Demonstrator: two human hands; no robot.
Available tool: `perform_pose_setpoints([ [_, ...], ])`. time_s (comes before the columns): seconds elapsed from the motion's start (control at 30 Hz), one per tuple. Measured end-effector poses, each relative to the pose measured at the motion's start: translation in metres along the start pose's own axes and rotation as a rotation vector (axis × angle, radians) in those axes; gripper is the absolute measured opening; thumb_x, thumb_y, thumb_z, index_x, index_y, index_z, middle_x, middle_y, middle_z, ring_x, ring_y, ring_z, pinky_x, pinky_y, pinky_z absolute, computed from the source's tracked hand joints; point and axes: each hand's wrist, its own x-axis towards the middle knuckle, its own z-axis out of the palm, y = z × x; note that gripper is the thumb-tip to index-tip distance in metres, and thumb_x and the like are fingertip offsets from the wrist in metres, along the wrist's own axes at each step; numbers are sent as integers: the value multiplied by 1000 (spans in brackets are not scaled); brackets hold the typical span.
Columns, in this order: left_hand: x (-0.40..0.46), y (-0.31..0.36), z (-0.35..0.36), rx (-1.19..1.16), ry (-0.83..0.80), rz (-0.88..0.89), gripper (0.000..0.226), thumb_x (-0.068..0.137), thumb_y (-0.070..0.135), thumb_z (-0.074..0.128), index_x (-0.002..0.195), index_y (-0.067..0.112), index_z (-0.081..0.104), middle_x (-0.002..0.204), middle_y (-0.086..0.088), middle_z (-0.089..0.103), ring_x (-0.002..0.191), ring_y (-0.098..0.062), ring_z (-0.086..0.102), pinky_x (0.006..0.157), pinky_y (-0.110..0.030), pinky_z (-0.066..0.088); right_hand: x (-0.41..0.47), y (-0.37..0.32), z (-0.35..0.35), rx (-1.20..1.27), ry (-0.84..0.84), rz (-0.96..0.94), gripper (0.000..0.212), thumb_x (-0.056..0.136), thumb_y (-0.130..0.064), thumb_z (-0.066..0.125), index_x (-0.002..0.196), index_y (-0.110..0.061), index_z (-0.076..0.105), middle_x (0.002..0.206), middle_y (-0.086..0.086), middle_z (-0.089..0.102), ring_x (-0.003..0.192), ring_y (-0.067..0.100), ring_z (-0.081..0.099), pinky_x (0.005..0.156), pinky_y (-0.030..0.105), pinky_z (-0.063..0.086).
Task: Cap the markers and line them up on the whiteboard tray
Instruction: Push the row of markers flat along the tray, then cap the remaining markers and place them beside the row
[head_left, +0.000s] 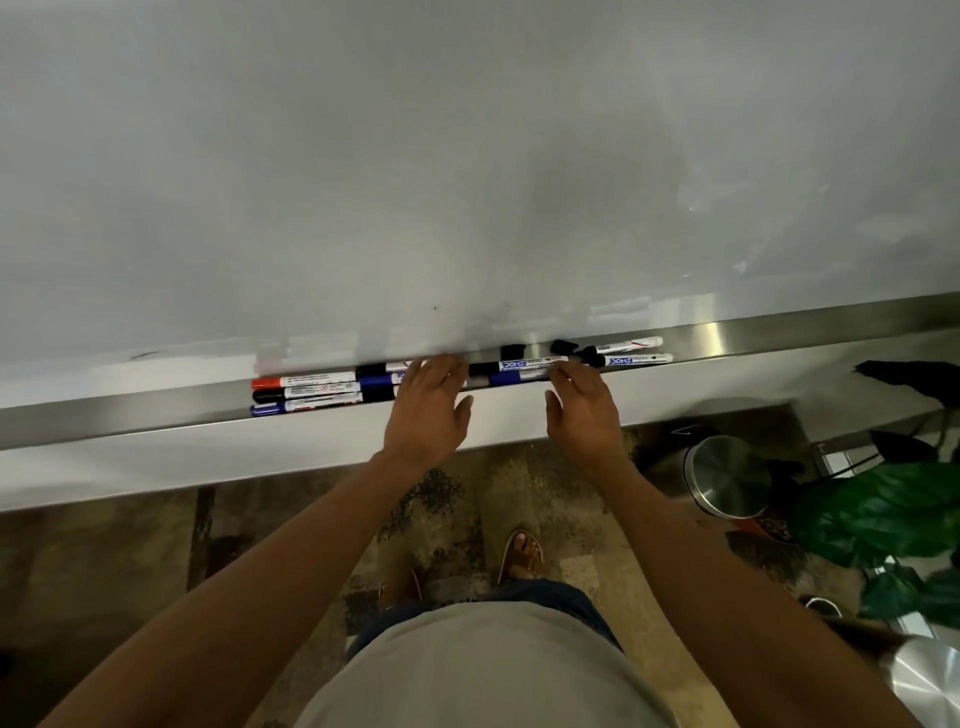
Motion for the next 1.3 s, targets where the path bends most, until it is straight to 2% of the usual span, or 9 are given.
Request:
perform_pose_setpoints([
  [0.13, 12, 20, 19, 101, -169, 50, 55, 85, 25, 60, 134, 4, 46, 136, -14, 51, 129, -30, 44, 115, -47, 20, -4, 1, 5, -20, -52, -74, 37, 81, -6, 68, 116, 3, 61, 120, 22, 61, 115, 37, 54, 98, 47, 45],
  [0.27, 18, 30, 30, 128, -213, 17, 58, 86, 26, 60, 138, 5, 42, 141, -14, 46, 132, -29, 39, 116, -46, 14, -4, -1, 9, 17, -78, -131, 38, 80, -4, 68, 117, 4, 61, 120, 22, 61, 114, 36, 55, 99, 44, 43],
  [0.5, 21, 30, 31, 105, -108, 25, 44, 82, 16, 66, 124, 6, 57, 125, -12, 60, 118, -28, 54, 112, -50, 27, 0, 0, 4, 190, -84, -135, 33, 85, -1, 62, 118, 2, 60, 120, 19, 59, 113, 31, 54, 94, 40, 49],
  [0.67, 25, 32, 35, 82, -11, 4, 37, 81, 11, 67, 116, 5, 61, 117, -13, 64, 108, -32, 58, 102, -47, 39, 8, 12, -3, 223, -12, -130, 32, 87, -4, 59, 118, -2, 62, 120, 15, 60, 115, 27, 52, 97, 33, 44],
  [0.8, 34, 42, 35, 99, 44, -7, 34, 86, 17, 55, 118, 7, 61, 117, -12, 64, 107, -31, 58, 92, -43, 45, 13, 26, -9, 201, 93, -65, 30, 82, 0, 63, 113, -1, 65, 113, 15, 64, 108, 26, 55, 93, 33, 45],
  [0.93, 47, 53, 36, 190, 12, -8, 36, 87, 15, 57, 123, 11, 59, 118, -7, 64, 107, -28, 57, 87, -40, 44, 21, 53, -22, 138, 184, 44, 25, 80, 2, 62, 104, -3, 67, 101, 13, 67, 96, 26, 56, 87, 36, 46],
  [1.03, 53, 60, 39, 256, -44, -63, 42, 80, 7, 59, 121, 15, 60, 114, -6, 65, 98, -31, 59, 82, -42, 44, 21, 79, -31, 50, 154, 106, 21, 83, -5, 61, 104, -5, 67, 103, 12, 67, 97, 29, 56, 85, 39, 44],
  [1.13, 56, 64, 43, 286, -115, -113, 50, 76, 2, 57, 124, 18, 57, 116, -10, 60, 97, -35, 58, 86, -46, 42, 18, 92, -37, -17, 86, 30, 21, 83, -4, 66, 104, -5, 67, 103, 13, 68, 97, 30, 58, 85, 38, 44],
  [1.3, 59, 65, 42, 304, -155, -97, 52, 72, -4, 57, 121, 14, 59, 113, -16, 57, 96, -39, 56, 86, -48, 44, 29, 99, -40, -133, -31, -33, 31, 71, 3, 74, 99, -9, 70, 96, 11, 67, 91, 33, 58, 77, 39, 44],
])
